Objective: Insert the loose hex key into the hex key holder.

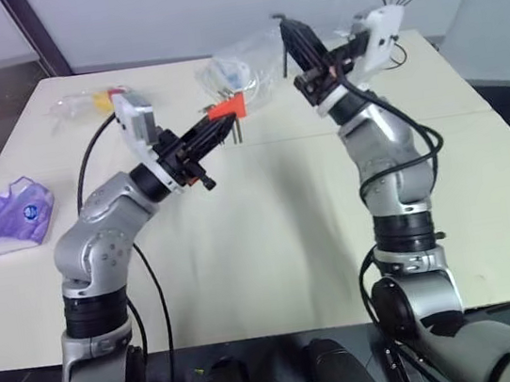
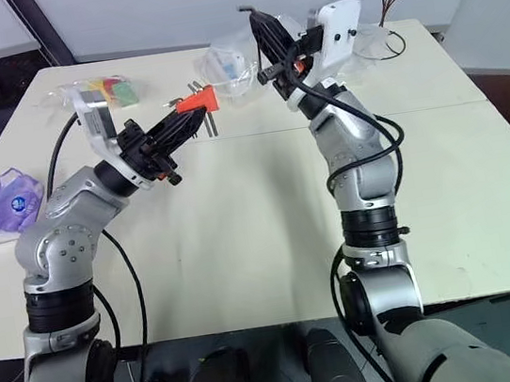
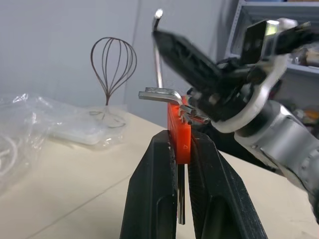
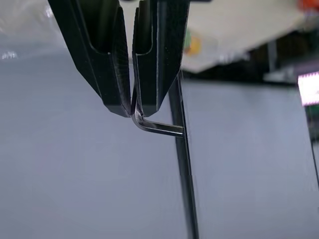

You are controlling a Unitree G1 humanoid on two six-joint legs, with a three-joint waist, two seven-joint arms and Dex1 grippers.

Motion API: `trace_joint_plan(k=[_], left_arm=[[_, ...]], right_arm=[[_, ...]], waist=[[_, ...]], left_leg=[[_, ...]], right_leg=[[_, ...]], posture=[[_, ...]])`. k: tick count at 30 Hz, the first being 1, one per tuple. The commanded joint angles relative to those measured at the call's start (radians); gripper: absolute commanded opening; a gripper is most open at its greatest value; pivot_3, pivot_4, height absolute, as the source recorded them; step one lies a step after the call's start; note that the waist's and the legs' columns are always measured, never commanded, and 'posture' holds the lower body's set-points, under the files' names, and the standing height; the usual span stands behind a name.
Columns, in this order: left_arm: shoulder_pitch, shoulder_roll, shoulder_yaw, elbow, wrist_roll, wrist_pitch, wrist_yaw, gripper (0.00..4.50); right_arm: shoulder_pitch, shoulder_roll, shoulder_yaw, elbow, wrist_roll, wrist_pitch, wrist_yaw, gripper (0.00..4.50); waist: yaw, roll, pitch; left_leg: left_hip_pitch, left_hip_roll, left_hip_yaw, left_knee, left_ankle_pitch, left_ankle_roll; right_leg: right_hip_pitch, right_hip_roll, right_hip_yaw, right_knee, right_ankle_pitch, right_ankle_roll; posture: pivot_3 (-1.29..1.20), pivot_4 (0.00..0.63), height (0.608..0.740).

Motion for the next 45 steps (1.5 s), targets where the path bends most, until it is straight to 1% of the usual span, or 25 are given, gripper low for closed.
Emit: trace_joint_plan(k=[1,6,18,45], left_arm=[[-0.042,-0.009,-0.002,0.011,0.017,-0.04,-0.016,0.0],[-0.064,-0.017,-0.006,0.033,0.033,-0.049,-0.027,0.0],[-0.062,-0.028,-0.014,0.035,0.051,-0.053,-0.035,0.0],[-0.073,-0.04,0.002,0.044,0.056,-0.056,-0.02,0.0]], right_arm=[[-0.022,0.045,0.039,-0.051,0.006,-0.094,-0.022,0.06],[-0.025,0.085,0.081,-0.046,0.009,-0.141,-0.04,0.06],[-0.009,0.069,0.153,-0.084,0.029,-0.11,-0.024,0.06],[0.022,0.041,0.18,-0.103,0.036,-0.086,-0.029,0.06]], waist=[[0.0,0.0,0.0],[-0.001,0.0,0.0],[0.0,0.0,0.0],[0.0,0.0,0.0]], left_leg=[[0.0,0.0,0.0,0.0,0.0,0.0],[0.0,0.0,0.0,-0.001,0.0,0.0],[0.0,0.0,0.0,-0.001,0.0,0.0],[0.0,0.0,0.0,-0.001,0.0,0.0]], right_leg=[[0.0,0.0,0.0,0.0,0.0,0.0],[-0.001,0.0,0.0,0.0,0.0,0.0],[-0.001,0.0,0.0,0.0,0.0,0.0],[-0.001,0.0,0.0,0.0,0.0,0.0]], posture=[[0.0,0.15,0.74],[0.0,0.15,0.74],[0.0,0.15,0.74],[0.0,0.15,0.74]])
